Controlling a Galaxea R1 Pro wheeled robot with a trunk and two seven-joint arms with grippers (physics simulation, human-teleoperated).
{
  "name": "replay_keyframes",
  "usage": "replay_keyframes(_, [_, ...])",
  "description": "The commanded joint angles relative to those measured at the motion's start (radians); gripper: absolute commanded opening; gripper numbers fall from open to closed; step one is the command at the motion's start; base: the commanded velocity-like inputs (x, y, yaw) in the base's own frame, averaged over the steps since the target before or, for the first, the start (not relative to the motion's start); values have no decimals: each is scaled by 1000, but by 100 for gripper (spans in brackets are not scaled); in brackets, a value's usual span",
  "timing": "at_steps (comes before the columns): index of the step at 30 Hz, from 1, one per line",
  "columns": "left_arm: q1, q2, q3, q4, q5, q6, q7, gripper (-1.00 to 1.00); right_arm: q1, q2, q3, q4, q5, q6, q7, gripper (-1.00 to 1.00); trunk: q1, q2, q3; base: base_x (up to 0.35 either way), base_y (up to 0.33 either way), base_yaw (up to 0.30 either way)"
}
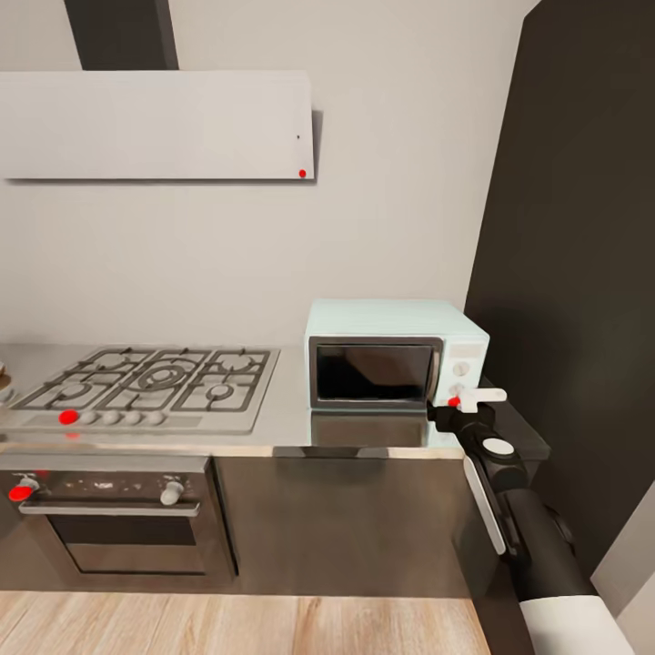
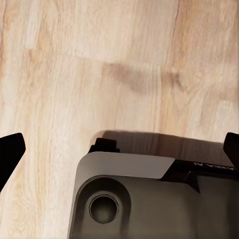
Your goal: In the kitchen, take the popcorn bag from the countertop, put it into the microwave, and heat it until the popcorn is cooked so the cooked popcorn ends up inside the bag.
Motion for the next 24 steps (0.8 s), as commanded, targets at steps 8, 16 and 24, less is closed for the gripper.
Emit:
replay_keyframes(8, [-1,0,4,1,-1,-3,1,100,4,-2,2,-6,3,6,-3,100,0,-1,-1,85,0,0])
replay_keyframes(16, [-1,0,4,1,-1,-4,1,100,4,0,2,-7,3,7,-3,100,0,-1,-1,126,13,0])
replay_keyframes(24, [-1,-1,4,1,-1,-5,1,100,4,-1,2,-6,3,7,-3,100,0,-1,-1,120,97,0])
